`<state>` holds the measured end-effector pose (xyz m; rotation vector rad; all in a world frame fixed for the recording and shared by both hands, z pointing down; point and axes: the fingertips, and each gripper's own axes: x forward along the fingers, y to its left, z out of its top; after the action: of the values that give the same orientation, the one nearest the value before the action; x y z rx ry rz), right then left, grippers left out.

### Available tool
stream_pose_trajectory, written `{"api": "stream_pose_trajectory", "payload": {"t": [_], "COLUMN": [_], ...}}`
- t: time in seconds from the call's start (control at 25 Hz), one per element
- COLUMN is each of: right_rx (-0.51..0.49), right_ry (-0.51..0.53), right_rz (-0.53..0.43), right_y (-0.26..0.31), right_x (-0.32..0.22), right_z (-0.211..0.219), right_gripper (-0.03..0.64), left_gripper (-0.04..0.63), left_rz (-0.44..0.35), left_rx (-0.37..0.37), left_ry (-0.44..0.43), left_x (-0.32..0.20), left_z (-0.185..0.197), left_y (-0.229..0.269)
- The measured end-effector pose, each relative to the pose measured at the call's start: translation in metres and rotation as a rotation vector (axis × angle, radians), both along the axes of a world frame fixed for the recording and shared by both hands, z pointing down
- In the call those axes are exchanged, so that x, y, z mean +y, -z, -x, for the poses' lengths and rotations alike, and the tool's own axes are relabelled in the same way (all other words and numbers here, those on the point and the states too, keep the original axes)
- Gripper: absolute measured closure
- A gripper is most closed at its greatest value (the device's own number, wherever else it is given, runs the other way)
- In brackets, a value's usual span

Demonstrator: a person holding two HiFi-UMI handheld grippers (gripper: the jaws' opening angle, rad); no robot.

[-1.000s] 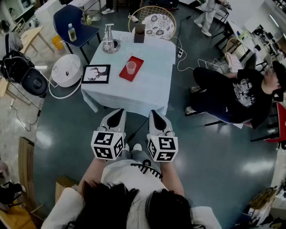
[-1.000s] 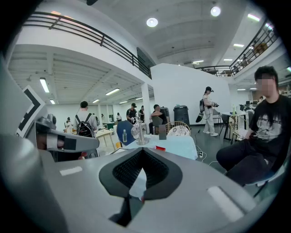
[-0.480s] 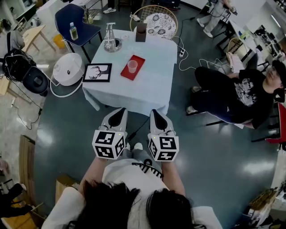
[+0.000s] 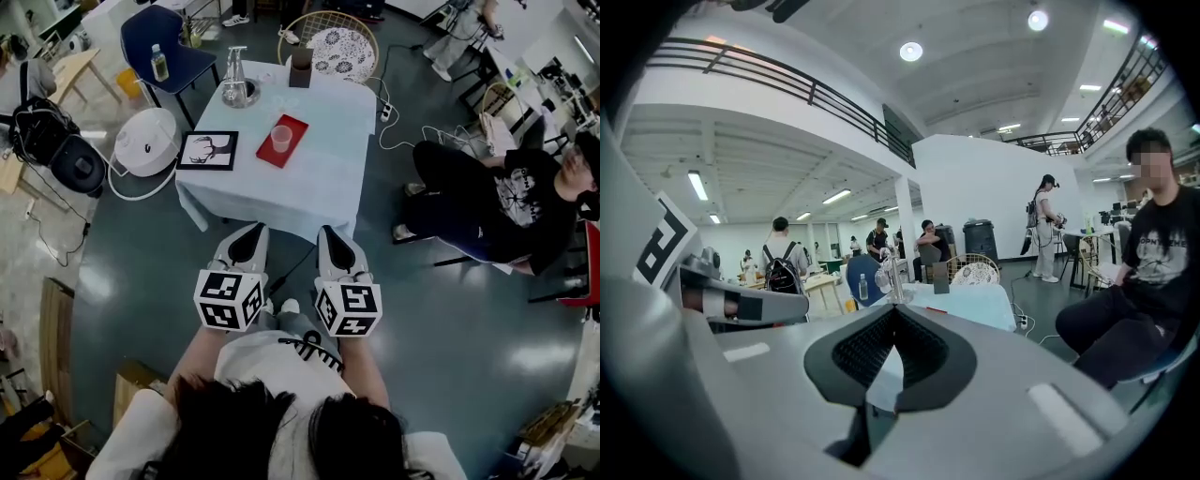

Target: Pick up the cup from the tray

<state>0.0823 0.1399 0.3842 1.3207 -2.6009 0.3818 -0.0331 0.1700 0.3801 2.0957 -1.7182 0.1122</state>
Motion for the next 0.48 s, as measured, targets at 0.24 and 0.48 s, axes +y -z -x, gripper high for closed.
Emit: {"api": "stream_pose_trajectory", "payload": {"t": [0.24,0.48], "right_rx": [0.025,0.024], "right_ry": [0.022,0.042], "right_rz": [-0.007,-0.003], "right_y": [-0.0004,-0.0003], "right_x": [-0.0039,-0.0103], "right_z": [-0.0005,-0.0046], "right_gripper": [0.589,0.584], "left_gripper": [0.595,0.595], "left_rz": [0.011,0.01], "left_rx": [-0.006,-0.016], "left_ry": [0.003,0.019], "left_x": [-0.0038,-0.0096], "left_z": [-0.0027,-0.0064], "left_y": [-0.0022,-0.001]}}
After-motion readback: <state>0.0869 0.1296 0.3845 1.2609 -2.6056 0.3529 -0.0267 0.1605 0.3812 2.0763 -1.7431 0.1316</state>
